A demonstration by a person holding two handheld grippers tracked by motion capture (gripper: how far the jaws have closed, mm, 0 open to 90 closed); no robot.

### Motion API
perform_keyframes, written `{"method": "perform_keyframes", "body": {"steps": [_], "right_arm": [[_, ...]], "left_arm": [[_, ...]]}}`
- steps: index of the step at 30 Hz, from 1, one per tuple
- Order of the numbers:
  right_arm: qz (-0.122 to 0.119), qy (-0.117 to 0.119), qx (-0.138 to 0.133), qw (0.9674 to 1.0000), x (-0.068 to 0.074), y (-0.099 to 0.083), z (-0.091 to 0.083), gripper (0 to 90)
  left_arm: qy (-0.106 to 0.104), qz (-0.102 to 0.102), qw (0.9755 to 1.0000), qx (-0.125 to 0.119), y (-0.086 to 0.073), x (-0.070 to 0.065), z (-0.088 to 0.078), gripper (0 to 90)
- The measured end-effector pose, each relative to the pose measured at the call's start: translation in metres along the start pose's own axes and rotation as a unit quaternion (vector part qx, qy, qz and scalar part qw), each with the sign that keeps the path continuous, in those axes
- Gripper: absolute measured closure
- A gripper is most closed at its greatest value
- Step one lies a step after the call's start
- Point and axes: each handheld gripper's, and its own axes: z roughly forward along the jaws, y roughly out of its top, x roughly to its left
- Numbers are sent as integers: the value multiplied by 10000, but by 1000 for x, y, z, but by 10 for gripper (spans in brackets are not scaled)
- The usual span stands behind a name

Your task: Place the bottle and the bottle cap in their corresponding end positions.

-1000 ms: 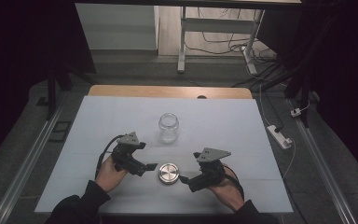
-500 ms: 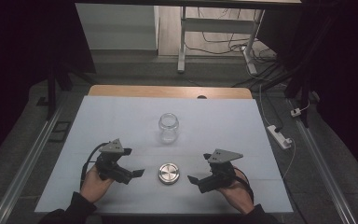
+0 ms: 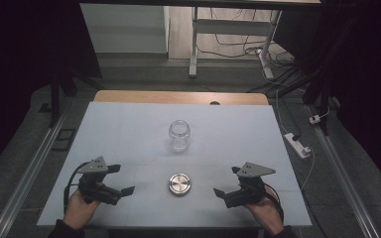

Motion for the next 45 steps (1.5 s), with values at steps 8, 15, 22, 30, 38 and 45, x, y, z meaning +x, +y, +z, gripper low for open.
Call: {"method": "perform_keyframes", "body": {"steps": [8,15,22,30,38,45], "right_arm": [[159,-229,30,9996,-5,-14,-15,3],[356,-473,3,9982,-13,-27,-31,3],[527,-695,16,9962,-19,-39,-45,3],[653,-924,102,9935,-22,-50,-56,3],[739,-1055,243,9914,-22,-59,-62,3],[850,-1102,319,9898,-21,-62,-67,8]], "left_arm": [[260,-206,9994,-39,-20,4,-19,0],[571,-267,9980,16,-35,2,-33,0],[781,-336,9963,75,-47,0,-43,0],[948,-504,9942,61,-61,0,-51,0],[1082,-633,9921,73,-75,2,-58,0],[1256,-664,9898,141,-81,-1,-61,0]]}}
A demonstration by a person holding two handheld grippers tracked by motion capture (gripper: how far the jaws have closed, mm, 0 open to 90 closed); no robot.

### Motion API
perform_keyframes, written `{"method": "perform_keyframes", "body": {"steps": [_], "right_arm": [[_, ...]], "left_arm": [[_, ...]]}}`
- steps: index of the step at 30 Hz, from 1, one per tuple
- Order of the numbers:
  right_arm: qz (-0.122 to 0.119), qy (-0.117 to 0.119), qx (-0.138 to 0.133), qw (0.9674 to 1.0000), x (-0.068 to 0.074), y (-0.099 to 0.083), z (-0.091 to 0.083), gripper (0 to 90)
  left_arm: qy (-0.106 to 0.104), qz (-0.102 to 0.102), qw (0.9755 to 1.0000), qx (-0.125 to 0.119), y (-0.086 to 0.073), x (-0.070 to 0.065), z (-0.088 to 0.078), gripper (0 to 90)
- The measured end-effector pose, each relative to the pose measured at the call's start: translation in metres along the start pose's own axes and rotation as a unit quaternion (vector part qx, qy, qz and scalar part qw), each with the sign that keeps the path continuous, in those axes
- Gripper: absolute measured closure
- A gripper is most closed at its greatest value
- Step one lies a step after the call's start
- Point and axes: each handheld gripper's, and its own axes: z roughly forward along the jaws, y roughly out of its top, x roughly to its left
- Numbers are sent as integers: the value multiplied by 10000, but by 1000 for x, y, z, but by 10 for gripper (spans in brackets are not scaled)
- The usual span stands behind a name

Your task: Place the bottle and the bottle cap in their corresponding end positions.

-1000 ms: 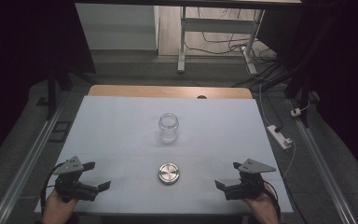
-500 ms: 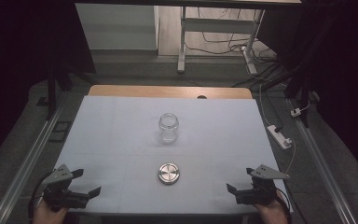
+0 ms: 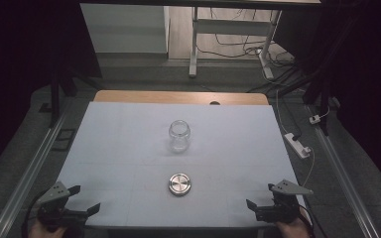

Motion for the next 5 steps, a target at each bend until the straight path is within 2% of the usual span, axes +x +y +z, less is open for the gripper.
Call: {"method": "perform_keyframes", "body": {"steps": [5], "right_arm": [[-20,-49,80,10000,0,0,1,8]], "left_arm": [[69,41,9999,135,0,-2,2,0]]}}
